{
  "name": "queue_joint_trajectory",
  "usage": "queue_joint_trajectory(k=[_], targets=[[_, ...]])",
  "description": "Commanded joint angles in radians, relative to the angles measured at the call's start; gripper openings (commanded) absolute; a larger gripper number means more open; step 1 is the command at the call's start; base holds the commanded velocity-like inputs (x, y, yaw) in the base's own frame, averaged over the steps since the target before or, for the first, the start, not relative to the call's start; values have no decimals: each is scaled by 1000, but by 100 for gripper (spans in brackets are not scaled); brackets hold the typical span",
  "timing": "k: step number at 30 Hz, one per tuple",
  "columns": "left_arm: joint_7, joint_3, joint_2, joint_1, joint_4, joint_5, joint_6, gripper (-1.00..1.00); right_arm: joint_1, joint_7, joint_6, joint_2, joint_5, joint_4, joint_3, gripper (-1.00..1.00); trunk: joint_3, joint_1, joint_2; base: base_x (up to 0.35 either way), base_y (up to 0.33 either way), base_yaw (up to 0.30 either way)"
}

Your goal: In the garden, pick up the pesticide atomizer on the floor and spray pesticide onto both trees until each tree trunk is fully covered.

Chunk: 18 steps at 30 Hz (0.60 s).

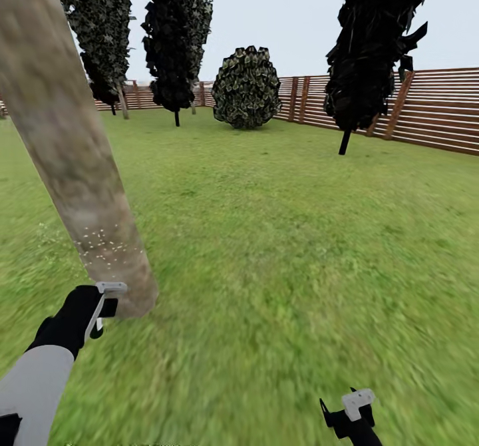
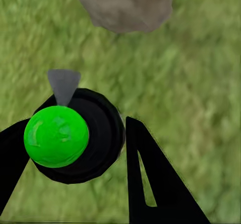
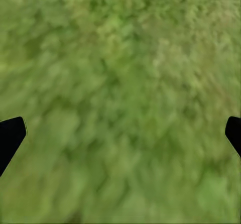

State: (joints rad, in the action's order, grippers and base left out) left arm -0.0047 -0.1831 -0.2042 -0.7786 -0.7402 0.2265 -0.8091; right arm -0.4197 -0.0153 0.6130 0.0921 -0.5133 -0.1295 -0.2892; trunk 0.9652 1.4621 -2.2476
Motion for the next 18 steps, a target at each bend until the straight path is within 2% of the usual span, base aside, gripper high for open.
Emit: queue_joint_trajectory(k=[1, 5, 8, 18], targets=[[-1, 0, 1, -1, -1, 4, -4, -100, -1, -2, 4, 0, -8, 1, -8, 100, 1, 0, 0, 25, -16, 278], [-1, 5, 10, 0, -1, 2, -3, -100, -1, -2, 4, 0, -8, 1, -8, 100, 1, 0, 0, 61, -53, 231], [0, 7, 12, -1, -1, 2, -3, -100, -1, -1, 4, 0, -8, 1, -8, 100, 1, 0, 0, 154, -216, 18], [0, 5, 10, -1, -1, 4, -4, -100, -1, -1, 4, 0, -8, 0, -8, 100, 1, 0, 0, 33, -273, 0]])
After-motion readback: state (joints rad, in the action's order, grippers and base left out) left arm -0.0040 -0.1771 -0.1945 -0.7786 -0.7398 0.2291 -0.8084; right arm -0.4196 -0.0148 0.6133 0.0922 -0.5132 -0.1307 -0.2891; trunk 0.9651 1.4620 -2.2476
